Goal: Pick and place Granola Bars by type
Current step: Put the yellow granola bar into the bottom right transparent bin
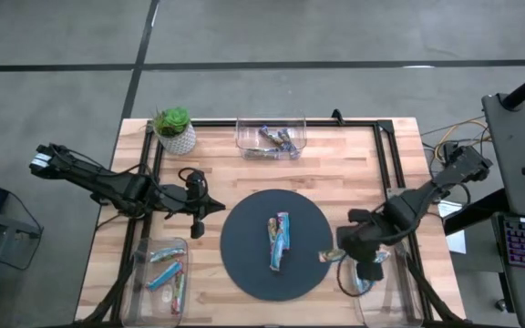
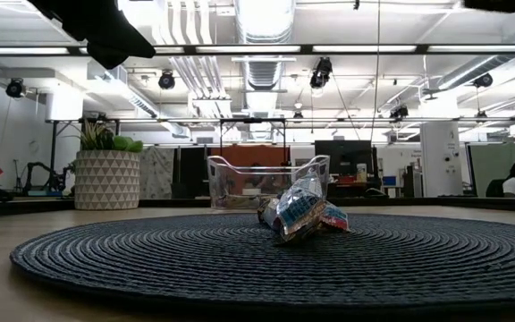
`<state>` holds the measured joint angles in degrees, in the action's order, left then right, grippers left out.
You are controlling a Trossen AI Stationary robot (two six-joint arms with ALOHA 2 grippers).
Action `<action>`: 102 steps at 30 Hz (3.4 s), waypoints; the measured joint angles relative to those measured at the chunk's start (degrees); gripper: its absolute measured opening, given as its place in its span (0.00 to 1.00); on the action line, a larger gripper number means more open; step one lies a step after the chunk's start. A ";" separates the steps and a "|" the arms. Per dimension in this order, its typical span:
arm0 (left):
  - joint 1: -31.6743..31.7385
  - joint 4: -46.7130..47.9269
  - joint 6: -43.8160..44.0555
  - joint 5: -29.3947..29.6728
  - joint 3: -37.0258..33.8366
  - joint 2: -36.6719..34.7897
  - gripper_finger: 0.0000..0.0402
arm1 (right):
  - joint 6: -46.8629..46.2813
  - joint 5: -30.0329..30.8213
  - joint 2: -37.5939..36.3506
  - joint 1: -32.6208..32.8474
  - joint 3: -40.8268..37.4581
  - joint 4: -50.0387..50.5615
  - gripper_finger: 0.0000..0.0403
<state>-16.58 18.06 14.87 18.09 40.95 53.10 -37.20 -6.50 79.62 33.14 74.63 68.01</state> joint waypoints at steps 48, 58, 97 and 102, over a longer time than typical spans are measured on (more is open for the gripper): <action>-0.02 0.00 -0.17 0.02 0.00 0.00 0.00 | -88.56 10.56 -0.66 34.87 -3.68 0.28 0.11; 0.00 0.00 -0.16 0.03 0.00 0.00 0.00 | -87.74 10.51 -0.66 34.89 -4.78 -0.01 0.11; 0.00 -0.06 5.45 0.01 0.00 0.02 0.00 | -83.33 1.92 -0.66 34.87 -14.67 -12.05 0.48; 0.06 -2.66 10.17 1.17 0.00 0.02 0.00 | -82.63 1.97 -0.68 34.85 -14.81 -11.21 0.50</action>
<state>-16.52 15.41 25.05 19.26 40.95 53.12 -119.83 -4.54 78.94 67.99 59.83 56.79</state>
